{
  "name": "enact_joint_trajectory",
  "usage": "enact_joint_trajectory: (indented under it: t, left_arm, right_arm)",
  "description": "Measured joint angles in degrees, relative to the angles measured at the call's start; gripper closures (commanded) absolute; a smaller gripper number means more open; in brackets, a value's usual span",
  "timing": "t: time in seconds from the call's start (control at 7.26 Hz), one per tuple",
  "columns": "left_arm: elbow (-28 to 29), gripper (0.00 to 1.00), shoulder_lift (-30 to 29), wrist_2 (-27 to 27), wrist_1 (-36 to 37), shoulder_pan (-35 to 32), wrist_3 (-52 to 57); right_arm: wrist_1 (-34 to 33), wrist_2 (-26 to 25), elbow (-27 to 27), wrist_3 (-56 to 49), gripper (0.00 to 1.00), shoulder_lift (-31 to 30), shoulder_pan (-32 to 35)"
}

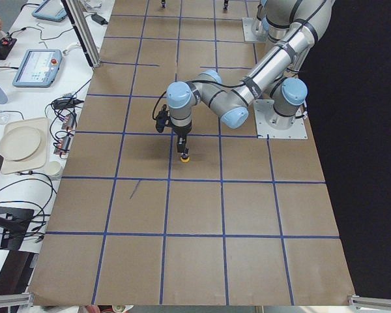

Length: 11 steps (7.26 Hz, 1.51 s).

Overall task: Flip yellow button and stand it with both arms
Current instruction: 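Close the left gripper on the yellow button's black base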

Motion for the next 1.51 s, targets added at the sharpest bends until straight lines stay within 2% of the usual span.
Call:
enact_joint_trajectory:
  t: [0.69,1.1,1.38,1.51]
  left_arm:
    - [-4.94,0.02,-3.6,-0.2,8.07,0.27,1.08]
    - [-5.58,0.02,-4.39,0.0,10.99,0.26,1.81]
    - [-5.41,0.09,-4.33,0.07,10.85,0.28,2.02]
    - [-5.38,0.15,-4.25,0.06,10.8,0.25,2.11]
  right_arm:
    - [0.04,0.09,0.02,0.14,0.0,-0.1,0.0]
    - [0.04,0.08,-0.03,0.2,0.0,-0.11,0.02]
    - [0.04,-0.06,-0.05,0.21,0.0,-0.11,0.02]
    - [0.02,-0.12,-0.05,0.2,0.0,-0.1,0.0]
